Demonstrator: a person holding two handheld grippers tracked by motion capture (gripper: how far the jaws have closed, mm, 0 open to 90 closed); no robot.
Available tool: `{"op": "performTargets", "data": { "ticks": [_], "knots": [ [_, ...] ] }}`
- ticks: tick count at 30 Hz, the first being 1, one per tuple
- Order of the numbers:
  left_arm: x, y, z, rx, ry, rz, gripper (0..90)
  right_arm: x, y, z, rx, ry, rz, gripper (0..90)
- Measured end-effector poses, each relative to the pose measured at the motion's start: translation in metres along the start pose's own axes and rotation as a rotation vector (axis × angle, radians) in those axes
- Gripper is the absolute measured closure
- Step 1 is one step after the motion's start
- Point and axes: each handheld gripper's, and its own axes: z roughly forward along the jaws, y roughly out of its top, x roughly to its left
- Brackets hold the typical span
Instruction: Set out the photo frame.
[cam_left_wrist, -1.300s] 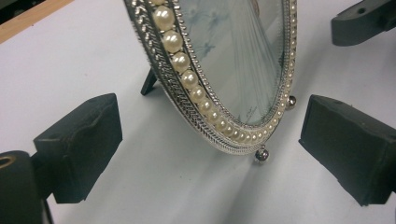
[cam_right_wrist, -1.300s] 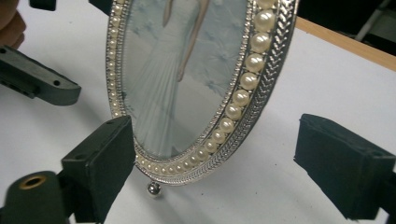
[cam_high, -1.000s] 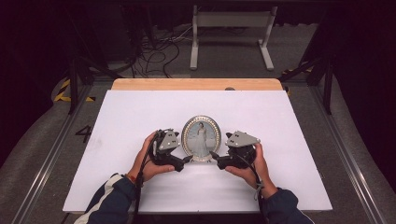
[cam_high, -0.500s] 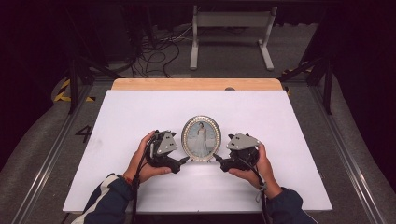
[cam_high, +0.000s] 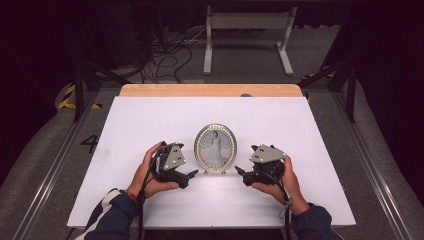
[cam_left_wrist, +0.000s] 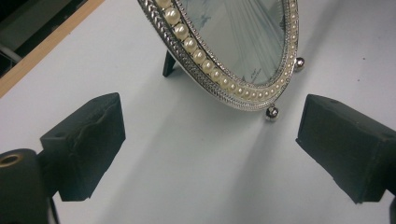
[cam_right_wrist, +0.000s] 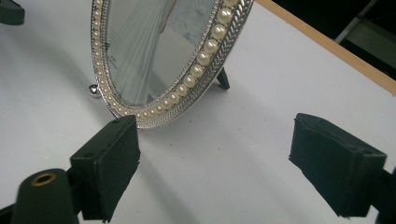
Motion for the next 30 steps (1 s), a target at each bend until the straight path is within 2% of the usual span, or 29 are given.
{"op": "performTargets", "data": {
  "ticks": [16,30],
  "knots": [
    [0.001,-0.019,-0.014,0.032,0.016,0.015,8.3,-0.006,-0.013,-0.012,0.012,-0.030,-0.003,14.7],
    [0.007,-0.044,-0.033,0.048,0.056,-0.005,8.3,-0.009,-0.026,-0.018,0.024,-0.062,0.004,13.7]
  ]
}}
